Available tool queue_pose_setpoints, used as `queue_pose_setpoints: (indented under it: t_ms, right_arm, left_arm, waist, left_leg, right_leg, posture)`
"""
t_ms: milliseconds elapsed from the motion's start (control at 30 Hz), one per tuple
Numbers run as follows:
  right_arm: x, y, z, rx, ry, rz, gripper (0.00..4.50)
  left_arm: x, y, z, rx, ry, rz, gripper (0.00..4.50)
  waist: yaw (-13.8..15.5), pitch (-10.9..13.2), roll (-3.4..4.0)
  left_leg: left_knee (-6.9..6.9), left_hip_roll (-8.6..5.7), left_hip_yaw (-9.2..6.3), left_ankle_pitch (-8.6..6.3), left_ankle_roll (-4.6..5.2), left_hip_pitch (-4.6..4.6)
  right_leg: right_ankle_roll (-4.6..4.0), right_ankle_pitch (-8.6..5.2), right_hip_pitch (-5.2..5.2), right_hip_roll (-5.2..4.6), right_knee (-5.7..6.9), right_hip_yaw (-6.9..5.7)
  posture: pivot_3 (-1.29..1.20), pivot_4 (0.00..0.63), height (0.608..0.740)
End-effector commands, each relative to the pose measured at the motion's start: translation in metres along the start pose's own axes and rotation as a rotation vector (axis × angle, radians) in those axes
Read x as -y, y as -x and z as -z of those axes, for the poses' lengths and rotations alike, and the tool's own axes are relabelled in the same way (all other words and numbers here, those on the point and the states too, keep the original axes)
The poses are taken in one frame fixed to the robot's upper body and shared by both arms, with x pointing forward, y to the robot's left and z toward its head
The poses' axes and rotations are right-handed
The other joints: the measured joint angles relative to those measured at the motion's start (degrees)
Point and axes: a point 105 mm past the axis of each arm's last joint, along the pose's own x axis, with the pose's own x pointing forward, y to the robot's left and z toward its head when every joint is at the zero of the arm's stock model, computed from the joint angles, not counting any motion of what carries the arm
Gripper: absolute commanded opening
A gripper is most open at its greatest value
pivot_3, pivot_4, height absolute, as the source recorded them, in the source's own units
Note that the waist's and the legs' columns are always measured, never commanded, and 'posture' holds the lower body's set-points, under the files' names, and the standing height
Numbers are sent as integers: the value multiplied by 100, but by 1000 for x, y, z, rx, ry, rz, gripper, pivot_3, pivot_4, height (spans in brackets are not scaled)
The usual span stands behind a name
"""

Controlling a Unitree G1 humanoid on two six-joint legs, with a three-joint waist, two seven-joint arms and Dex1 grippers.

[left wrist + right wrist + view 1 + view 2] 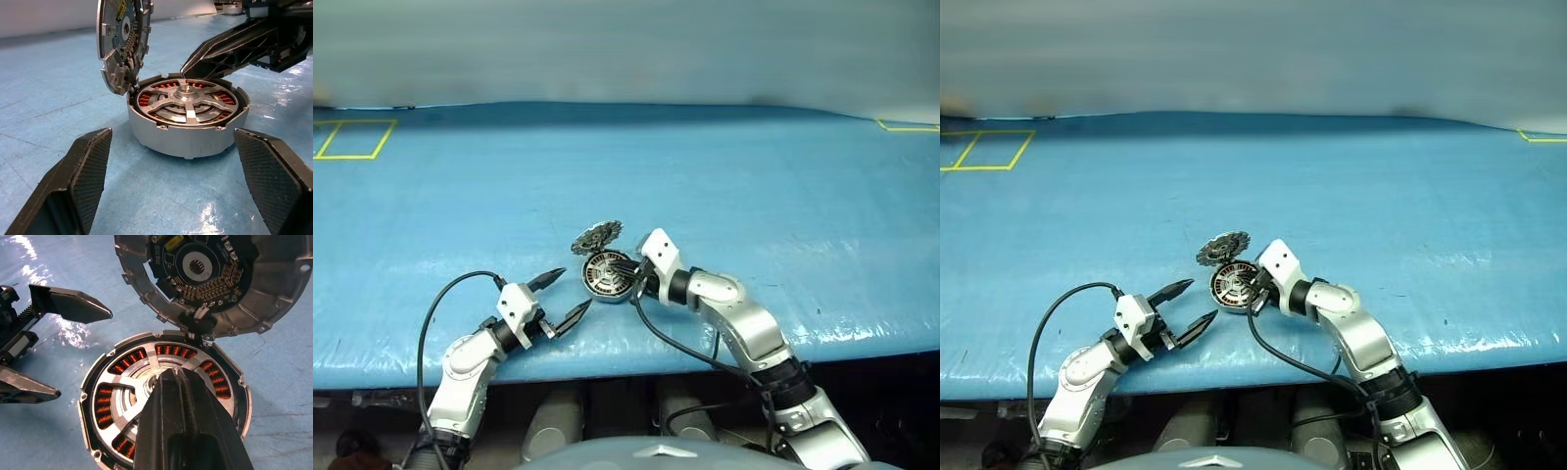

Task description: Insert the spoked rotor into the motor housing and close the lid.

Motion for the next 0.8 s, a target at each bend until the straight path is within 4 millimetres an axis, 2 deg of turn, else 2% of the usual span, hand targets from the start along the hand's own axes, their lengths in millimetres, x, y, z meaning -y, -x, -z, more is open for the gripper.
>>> queue_pose_setpoints:
  t_ms: [33, 167, 300, 367, 433, 667, 700, 800]
  right_arm:
    - [-2, -7, 2, -14, 25, 2, 16]
    - [-9, -6, 12, -52, 45, -26, 16]
    - [-6, -1, -6, 17, 60, -8, 16]
    - [-2, 6, -24, 77, 79, 11, 16]
    - [2, 16, -33, 98, 110, 35, 16]
    - [23, 56, -33, 58, 173, 145, 16]
    - [25, 60, -31, 51, 172, 158, 0]
    - [32, 66, -21, 9, 164, 206, 0]
  left_arm:
    - [-4, 2, -14, 40, -56, -13, 4246]
    - [-5, 6, -13, 36, -53, -30, 4246]
    - [-6, 6, -13, 44, -41, -51, 4246]
    - [-14, 7, -19, 76, -28, -98, 4246]
    - [-21, 7, -26, 104, -3, -129, 4246]
    - [-54, 9, -32, 69, 61, -237, 4246]
    - [-59, 9, -34, 72, 67, -247, 3825]
    - [-69, 6, -36, 52, 39, -254, 2939]
  waist:
    - [-4, 0, 0]
    - [-2, -3, 1]
    - [0, -3, 0]
    - [2, -3, 0]
    - [5, -1, 1]
    - [15, -2, -2]
    - [12, -1, -2]
    - [2, -1, -3]
  left_leg:
    - [0, 0, 0, 0, 0, 0]
    - [0, 1, -1, 0, 0, 9]
    - [0, 1, -1, 0, -1, 10]
    - [0, 1, -2, 0, -1, 9]
    - [0, 0, -2, 0, -1, -4]
    - [1, -2, -6, 0, -1, -4]
    - [1, -2, -6, 0, -1, -4]
    - [1, 2, -5, 0, -1, -1]
  right_leg:
    - [0, 0, 0, 1, 0, 0]
    - [0, 0, 2, 0, 0, 0]
    - [0, -1, 2, -3, 0, 0]
    - [0, -1, 2, -3, 0, 0]
    - [0, 0, -5, -3, 1, 0]
    - [1, -1, 2, -3, -1, -8]
    - [1, -1, 2, -3, 0, -9]
    - [1, -1, 3, 0, 1, -9]
  posture:
    - [0, 150, 740]
    - [0, 150, 740]
    - [0, 150, 740]
    - [0, 150, 740]
    - [0, 150, 740]
    - [0, 150, 740]
    - [0, 150, 740]
    - [0, 150, 740]
